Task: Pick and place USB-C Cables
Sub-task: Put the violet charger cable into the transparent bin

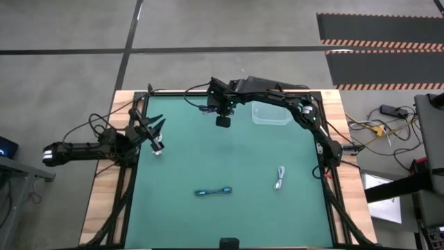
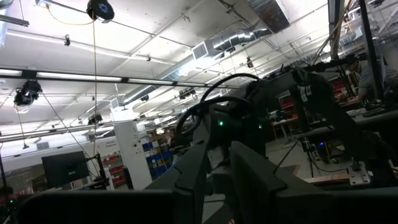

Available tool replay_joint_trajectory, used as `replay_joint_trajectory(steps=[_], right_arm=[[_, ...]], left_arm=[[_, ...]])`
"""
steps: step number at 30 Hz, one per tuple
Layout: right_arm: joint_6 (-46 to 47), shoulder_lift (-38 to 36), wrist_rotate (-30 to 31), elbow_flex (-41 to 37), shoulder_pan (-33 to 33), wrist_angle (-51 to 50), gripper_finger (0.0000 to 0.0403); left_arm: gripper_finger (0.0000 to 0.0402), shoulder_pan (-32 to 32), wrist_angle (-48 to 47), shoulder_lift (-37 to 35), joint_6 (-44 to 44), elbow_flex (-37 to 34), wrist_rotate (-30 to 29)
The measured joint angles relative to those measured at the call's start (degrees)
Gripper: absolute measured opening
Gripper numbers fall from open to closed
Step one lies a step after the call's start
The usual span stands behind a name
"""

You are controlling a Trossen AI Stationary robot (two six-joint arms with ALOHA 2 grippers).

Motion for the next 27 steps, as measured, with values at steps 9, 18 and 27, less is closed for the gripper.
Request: replay_joint_trajectory(steps=[9, 18, 27], right_arm=[[-1.37, -3.29, 3.20, 0.02, -0.02, -6.85, 0.0013], [-1.68, -5.86, 4.49, 0.02, -0.20, -13.13, 0.0013], [-1.57, -8.54, 4.45, -0.55, -1.94, -17.26, 0.0013]], left_arm=[[0.0058, 0.01, -0.09, 0.00, 0.00, 0.01, 0.00], [0.0058, 0.01, -0.11, 0.00, -0.02, 0.00, 0.00], [0.0058, 0.01, -0.17, 0.00, -0.02, 0.00, 0.00]])
